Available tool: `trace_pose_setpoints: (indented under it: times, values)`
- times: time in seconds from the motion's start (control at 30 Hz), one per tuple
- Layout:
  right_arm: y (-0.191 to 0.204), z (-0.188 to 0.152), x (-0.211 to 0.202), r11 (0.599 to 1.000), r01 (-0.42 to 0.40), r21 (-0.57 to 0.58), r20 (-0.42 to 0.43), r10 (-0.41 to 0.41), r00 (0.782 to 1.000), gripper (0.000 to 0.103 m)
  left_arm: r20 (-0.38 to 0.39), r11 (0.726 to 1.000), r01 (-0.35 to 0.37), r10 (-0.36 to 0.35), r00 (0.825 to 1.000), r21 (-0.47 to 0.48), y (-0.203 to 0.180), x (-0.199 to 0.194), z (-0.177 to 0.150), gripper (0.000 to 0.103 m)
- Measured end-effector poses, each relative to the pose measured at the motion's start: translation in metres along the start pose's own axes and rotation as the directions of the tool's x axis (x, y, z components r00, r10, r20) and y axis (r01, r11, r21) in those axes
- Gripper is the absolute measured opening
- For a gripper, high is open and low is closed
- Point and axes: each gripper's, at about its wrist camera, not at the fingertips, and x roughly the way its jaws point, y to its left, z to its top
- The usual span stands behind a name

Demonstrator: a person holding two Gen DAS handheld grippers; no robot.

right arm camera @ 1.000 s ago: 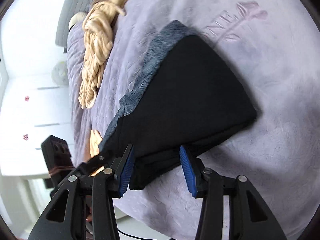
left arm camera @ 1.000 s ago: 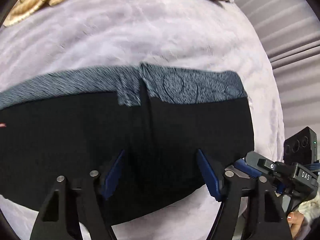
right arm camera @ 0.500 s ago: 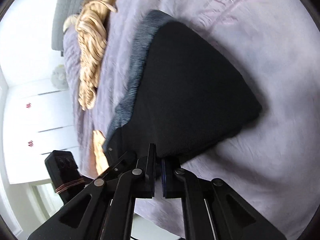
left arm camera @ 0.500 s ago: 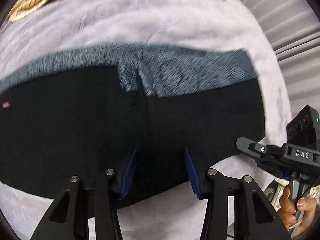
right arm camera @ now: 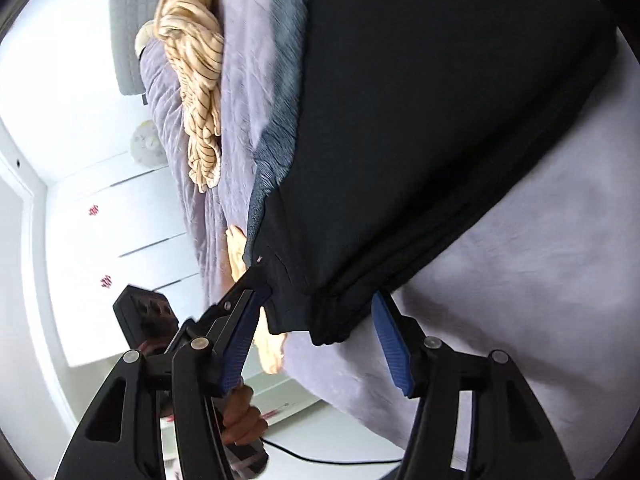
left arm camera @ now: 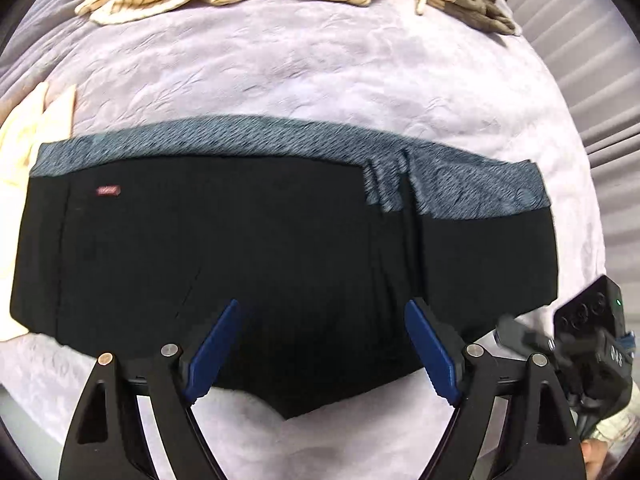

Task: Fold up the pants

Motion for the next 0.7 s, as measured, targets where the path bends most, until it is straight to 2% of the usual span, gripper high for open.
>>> trace_pose_setpoints:
  times: [0.13,0.23,0.37,0.5,0.6,0.67,0.7]
  values:
    - [-0.008,0.000,0.020,0.998,-0.038,0.044,0.030,0.037,0.999,0.063,-0.017,1.000,-0.003,0.003,1.000,0.016,0.010,-0.003,-0.013,0.085]
    - [-0.007,-0.006,0.018,0.996,-0.058,0.061,0.036,0.056,0.998,0.063,-0.024,0.999,-0.003,0.004,1.000,0.034,0.023,-0.008,-0.023,0.085]
    - [0.005,-0.015,0.008,0.999,-0.053,0.009,0.051,0.052,0.997,0.063,-0.032,0.999,0.030,-0.029,0.999,0.023,0.020,-0.005,-0.017,0.085]
    - [-0.009,-0.004,0.015,0.995,-0.040,0.096,0.092,0.031,0.995,0.063,-0.079,0.993,0.113,-0.110,0.991,0.045,-0.005,0.023,-0.002,0.085]
    - [-0.014,-0.003,0.017,0.990,-0.055,0.128,0.113,0.041,0.993,0.061,-0.096,0.984,0.178,-0.175,0.980,0.026,-0.010,0.030,0.002,0.085]
    - [-0.013,-0.003,0.016,0.990,-0.059,0.126,0.136,0.041,0.990,0.061,-0.072,0.985,0.174,-0.172,0.982,0.021,-0.009,0.023,0.002,0.085]
    - [-0.014,-0.001,0.015,0.988,-0.074,0.136,0.151,0.054,0.987,0.056,-0.065,0.986,0.167,-0.165,0.984,0.021,-0.006,0.018,0.002,0.085]
